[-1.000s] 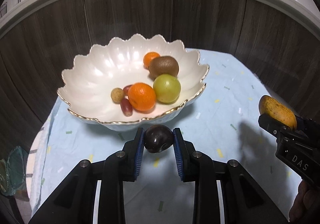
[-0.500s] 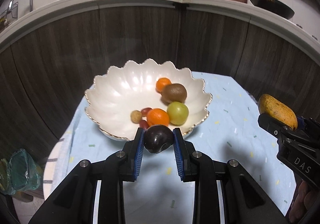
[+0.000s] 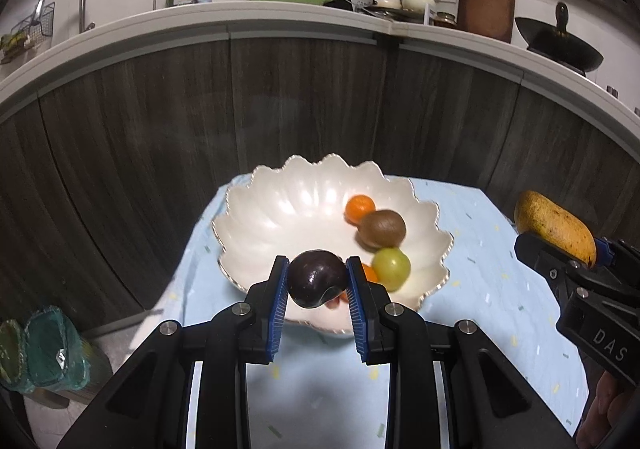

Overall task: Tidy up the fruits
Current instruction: 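Lift the plum and mango and carry them over the bowl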

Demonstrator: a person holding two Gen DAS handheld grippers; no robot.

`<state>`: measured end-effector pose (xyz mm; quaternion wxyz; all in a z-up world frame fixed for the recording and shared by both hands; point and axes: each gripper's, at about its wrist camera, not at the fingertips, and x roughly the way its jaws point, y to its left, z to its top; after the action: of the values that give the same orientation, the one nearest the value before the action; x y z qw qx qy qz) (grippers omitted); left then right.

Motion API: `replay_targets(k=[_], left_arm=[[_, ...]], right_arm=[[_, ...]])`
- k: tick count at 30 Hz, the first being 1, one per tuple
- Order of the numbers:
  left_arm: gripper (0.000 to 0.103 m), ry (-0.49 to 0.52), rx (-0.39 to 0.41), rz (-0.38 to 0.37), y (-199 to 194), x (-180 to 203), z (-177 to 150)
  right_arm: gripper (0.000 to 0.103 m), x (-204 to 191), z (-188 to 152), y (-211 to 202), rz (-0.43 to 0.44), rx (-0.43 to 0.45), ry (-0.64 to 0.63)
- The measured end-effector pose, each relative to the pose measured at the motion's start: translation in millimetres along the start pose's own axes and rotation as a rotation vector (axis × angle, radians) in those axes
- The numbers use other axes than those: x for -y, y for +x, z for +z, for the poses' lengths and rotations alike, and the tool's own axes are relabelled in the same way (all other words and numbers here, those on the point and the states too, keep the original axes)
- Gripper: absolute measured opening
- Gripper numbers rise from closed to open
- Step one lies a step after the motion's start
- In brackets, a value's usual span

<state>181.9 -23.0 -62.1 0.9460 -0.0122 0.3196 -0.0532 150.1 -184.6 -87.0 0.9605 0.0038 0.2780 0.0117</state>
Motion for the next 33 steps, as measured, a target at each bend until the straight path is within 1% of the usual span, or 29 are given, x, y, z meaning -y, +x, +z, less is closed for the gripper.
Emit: replay_targets(k=[12,33], left_arm=[[0.029,-0.005,-0.007,0.009,15.6,-19.2,25.6],[0.029,0.031,-0.065,0.017,72.6,-46.1,49.7]], right_arm=[[0.056,-18.0,19.0,19.6,0.037,0.006,-0.001],[0.056,-48.9,37.6,79.0,0.07,-0.034,-0.047]])
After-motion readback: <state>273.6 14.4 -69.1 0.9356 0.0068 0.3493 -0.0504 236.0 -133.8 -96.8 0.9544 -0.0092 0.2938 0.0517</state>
